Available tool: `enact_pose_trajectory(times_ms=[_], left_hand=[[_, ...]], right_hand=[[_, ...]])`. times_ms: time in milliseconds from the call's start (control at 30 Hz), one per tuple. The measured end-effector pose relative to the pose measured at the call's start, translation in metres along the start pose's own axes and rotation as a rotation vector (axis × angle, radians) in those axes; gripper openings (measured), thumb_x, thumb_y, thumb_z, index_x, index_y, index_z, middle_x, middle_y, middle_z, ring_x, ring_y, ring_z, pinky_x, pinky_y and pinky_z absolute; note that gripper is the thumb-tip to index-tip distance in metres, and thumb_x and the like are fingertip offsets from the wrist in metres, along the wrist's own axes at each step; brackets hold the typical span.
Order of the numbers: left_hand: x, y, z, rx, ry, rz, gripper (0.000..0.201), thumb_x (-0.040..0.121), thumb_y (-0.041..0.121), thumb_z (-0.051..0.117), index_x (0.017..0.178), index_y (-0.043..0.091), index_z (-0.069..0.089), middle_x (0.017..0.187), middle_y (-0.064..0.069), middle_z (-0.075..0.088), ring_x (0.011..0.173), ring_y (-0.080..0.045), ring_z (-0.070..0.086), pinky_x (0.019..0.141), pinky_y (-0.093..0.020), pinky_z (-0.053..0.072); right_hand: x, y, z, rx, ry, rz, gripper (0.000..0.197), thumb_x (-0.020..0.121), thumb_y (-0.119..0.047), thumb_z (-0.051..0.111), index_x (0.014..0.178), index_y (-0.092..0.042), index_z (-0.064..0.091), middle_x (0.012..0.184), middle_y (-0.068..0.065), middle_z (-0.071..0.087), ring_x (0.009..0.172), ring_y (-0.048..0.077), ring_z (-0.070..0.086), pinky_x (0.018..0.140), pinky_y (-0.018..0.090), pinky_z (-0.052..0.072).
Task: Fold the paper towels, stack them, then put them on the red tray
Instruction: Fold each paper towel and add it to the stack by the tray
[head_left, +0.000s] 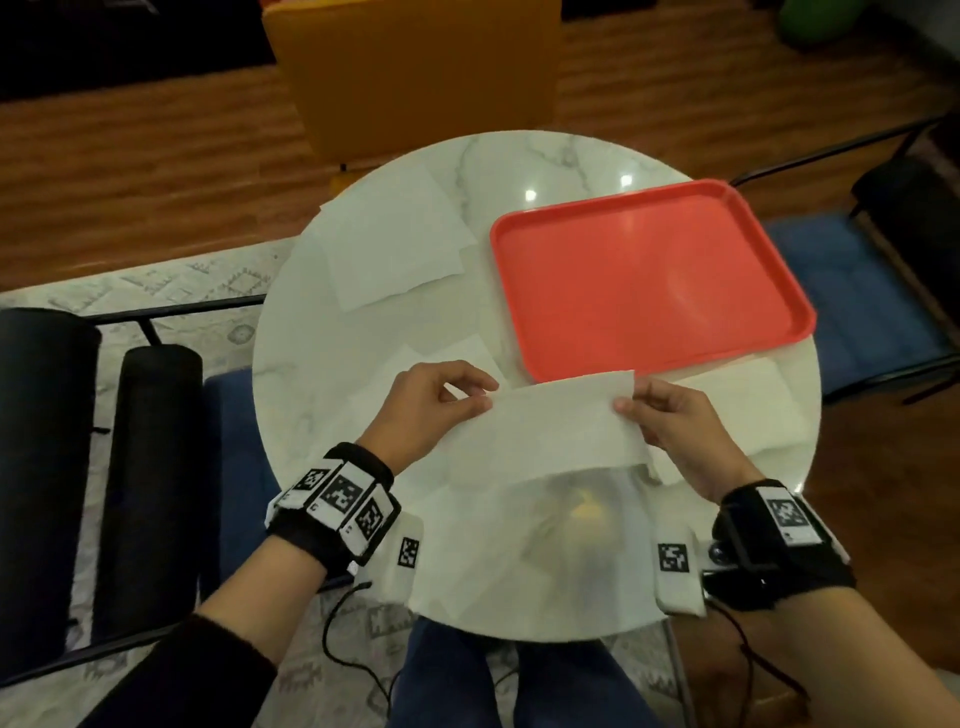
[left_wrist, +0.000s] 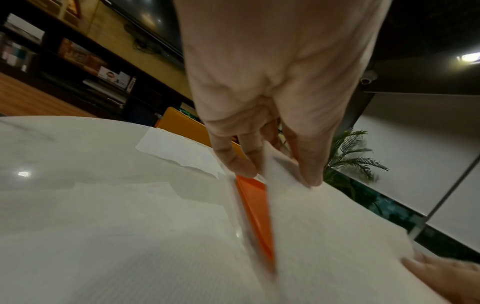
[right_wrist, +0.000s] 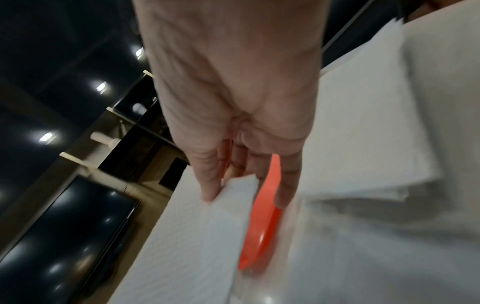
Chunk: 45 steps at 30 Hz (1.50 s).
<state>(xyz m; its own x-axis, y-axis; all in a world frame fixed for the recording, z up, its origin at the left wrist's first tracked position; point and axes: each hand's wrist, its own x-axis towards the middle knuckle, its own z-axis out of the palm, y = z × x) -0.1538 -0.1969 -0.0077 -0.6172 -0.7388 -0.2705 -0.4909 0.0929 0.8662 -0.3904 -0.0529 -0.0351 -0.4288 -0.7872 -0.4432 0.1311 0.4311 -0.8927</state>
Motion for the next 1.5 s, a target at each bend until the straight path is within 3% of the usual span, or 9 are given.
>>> enact_pose_trajectory(times_ms=[167,333,467,567,667,800,1033,1267,1500], left_hand=[[0.002,-0.006,0.013,0.008,0.048,-0.038,0.013,0.087,0.019,0.064,0.097,0.025,0.070,0.083,0.006,0.067,0.062,-0.006,0.062,0.058,-0.007,0.042],[-0.034,-0.055,0.000,0.065,0.178,-0.198,0.014,0.089,0.018,0.062,0.098,0.028,0.068,0.087,0.002,0.069,0.072,-0.011,0.067,0.067,-0.017,0.046],[-0.087,-0.099,-0.015,0.060,0.321,-0.353,0.011,0.090,0.014,0.061,0.097,0.021,0.067,0.088,-0.006,0.069,0.081,-0.022,0.067,0.062,-0.019,0.049],[-0.128,-0.139,-0.024,0.026,0.461,-0.484,0.011,0.088,0.004,0.061,0.096,0.010,0.067,0.089,-0.016,0.070,0.074,-0.026,0.067,0.055,-0.004,0.048],[-0.160,-0.169,-0.024,0.009,0.532,-0.602,0.013,0.086,-0.003,0.061,0.097,0.000,0.067,0.087,-0.019,0.069,0.057,-0.013,0.065,0.053,-0.001,0.047],[-0.192,-0.188,-0.009,0.006,0.569,-0.741,0.008,0.084,-0.003,0.064,0.088,0.002,0.068,0.085,-0.017,0.070,0.052,-0.006,0.063,0.044,0.002,0.040],[-0.209,-0.186,0.026,0.049,0.393,-0.816,0.010,0.082,-0.015,0.058,0.085,-0.008,0.064,0.079,-0.024,0.064,0.070,-0.033,0.057,0.036,-0.007,0.041],[-0.214,-0.209,0.039,-0.048,0.296,-0.931,0.012,0.086,-0.006,0.060,0.095,-0.006,0.066,0.081,-0.021,0.064,0.073,-0.030,0.060,0.054,-0.019,0.054],[-0.230,-0.211,0.027,-0.060,0.224,-0.953,0.012,0.086,-0.001,0.058,0.087,0.006,0.067,0.074,-0.013,0.067,0.066,-0.024,0.061,0.073,-0.034,0.054]], right_hand=[[0.006,0.016,-0.062,0.109,0.181,0.024,0.009,0.092,-0.007,0.057,0.088,-0.009,0.065,0.083,0.004,0.066,0.075,0.016,0.060,0.064,0.019,0.053],[0.010,0.028,-0.132,0.128,0.293,0.074,0.008,0.091,-0.007,0.058,0.088,-0.009,0.065,0.089,0.012,0.065,0.081,0.025,0.061,0.066,0.025,0.057],[0.018,0.037,-0.177,0.084,0.355,0.068,0.026,0.062,-0.033,0.078,0.077,-0.013,0.070,0.078,0.003,0.072,0.074,0.020,0.066,0.064,0.024,0.058],[0.033,0.042,-0.195,0.005,0.352,0.044,0.004,0.085,-0.011,0.067,0.081,-0.011,0.069,0.077,0.004,0.072,0.077,0.024,0.063,0.064,0.023,0.057],[0.054,0.048,-0.205,-0.126,0.377,0.064,0.016,0.086,-0.007,0.064,0.101,-0.001,0.067,0.101,0.019,0.066,0.090,0.031,0.062,0.083,0.038,0.054],[0.070,0.057,-0.207,-0.378,0.379,0.119,0.025,0.077,-0.023,0.068,0.101,-0.014,0.071,0.108,0.013,0.069,0.106,0.033,0.061,0.099,0.048,0.046],[0.045,0.008,-0.149,-0.975,0.551,0.031,0.035,0.092,-0.018,0.055,0.126,-0.015,0.054,0.127,0.022,0.050,0.120,0.045,0.040,0.100,0.054,0.031],[0.043,0.004,0.003,-0.932,-0.009,-0.329,0.024,0.089,-0.007,0.054,0.109,-0.011,0.067,0.111,0.015,0.055,0.103,0.032,0.055,0.090,0.039,0.044],[0.056,0.022,0.118,-0.864,-0.238,-0.242,0.032,0.088,-0.001,0.050,0.119,-0.008,0.057,0.112,0.016,0.055,0.099,0.027,0.055,0.086,0.032,0.043]])
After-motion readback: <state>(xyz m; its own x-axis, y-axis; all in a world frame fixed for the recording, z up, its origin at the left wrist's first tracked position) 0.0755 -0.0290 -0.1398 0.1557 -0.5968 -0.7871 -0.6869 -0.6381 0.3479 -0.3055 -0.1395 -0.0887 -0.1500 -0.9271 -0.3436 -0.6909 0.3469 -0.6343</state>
